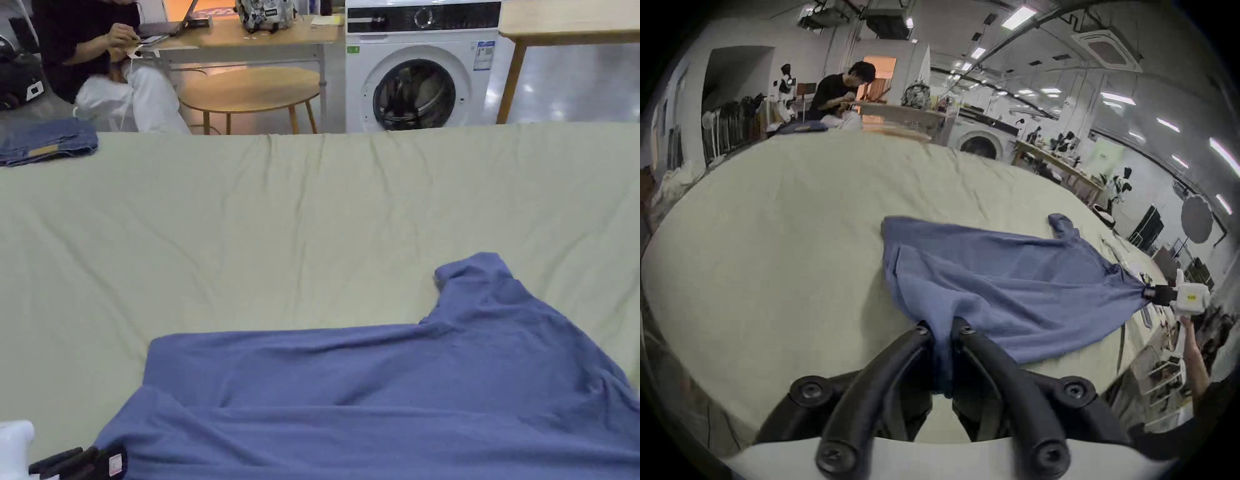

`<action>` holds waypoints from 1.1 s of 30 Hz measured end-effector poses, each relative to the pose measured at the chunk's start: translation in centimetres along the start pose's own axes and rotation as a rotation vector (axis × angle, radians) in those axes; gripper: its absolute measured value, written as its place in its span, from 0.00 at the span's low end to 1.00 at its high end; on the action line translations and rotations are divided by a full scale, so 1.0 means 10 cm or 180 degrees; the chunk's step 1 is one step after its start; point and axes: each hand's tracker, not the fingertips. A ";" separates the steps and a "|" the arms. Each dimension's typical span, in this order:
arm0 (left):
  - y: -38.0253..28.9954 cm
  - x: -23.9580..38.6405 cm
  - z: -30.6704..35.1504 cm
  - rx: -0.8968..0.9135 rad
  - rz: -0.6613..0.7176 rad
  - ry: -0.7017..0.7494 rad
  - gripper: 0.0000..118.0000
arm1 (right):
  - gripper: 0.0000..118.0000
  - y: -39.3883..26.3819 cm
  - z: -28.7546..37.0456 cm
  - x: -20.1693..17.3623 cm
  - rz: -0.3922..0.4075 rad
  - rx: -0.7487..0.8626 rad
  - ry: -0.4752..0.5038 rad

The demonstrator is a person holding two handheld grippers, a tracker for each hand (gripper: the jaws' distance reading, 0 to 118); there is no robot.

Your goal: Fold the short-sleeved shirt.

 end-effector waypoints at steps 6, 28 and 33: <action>-0.31 -0.01 -0.01 -0.0054 -0.0180 0.0031 0.03 | 0.07 -0.41 -0.04 0.02 0.0137 -0.0099 -0.0076; 0.28 1.00 0.82 0.1247 -0.0901 0.0125 0.00 | 0.00 0.08 0.43 -0.96 0.0878 0.0948 0.0707; 0.52 0.82 0.59 0.1003 -0.0635 0.0110 0.00 | 0.00 0.05 0.36 -1.02 0.0983 0.0903 0.0779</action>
